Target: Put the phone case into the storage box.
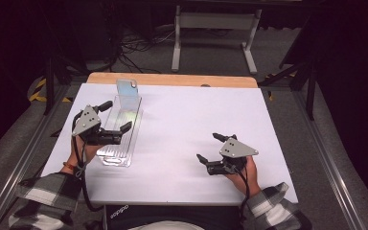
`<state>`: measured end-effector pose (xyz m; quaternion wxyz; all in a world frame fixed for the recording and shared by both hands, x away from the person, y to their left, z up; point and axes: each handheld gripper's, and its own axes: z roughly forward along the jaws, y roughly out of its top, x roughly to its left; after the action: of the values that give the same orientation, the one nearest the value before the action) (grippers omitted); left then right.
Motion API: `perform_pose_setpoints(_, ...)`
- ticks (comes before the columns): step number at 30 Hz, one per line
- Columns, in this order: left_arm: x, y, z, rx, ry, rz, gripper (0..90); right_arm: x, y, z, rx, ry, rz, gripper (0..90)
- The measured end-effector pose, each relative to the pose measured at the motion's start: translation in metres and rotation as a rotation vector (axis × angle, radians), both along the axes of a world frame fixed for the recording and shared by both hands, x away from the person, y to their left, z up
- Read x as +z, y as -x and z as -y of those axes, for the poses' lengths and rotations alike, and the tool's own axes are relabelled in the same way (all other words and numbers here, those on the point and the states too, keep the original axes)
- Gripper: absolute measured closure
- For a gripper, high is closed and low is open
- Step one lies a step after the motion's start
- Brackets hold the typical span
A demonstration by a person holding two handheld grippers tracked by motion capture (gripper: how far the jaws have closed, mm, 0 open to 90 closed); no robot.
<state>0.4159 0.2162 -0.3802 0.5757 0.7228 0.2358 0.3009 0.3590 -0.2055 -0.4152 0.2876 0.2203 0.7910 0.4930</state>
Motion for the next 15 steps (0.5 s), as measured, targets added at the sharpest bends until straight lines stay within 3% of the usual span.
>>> perform_pose_setpoints(15, 0.0023, 0.0078, 0.0068, -0.025, -0.005, 0.015, 5.1, 0.0, 0.0001, -0.0003, 0.003, 0.008, -0.001, 12.7)
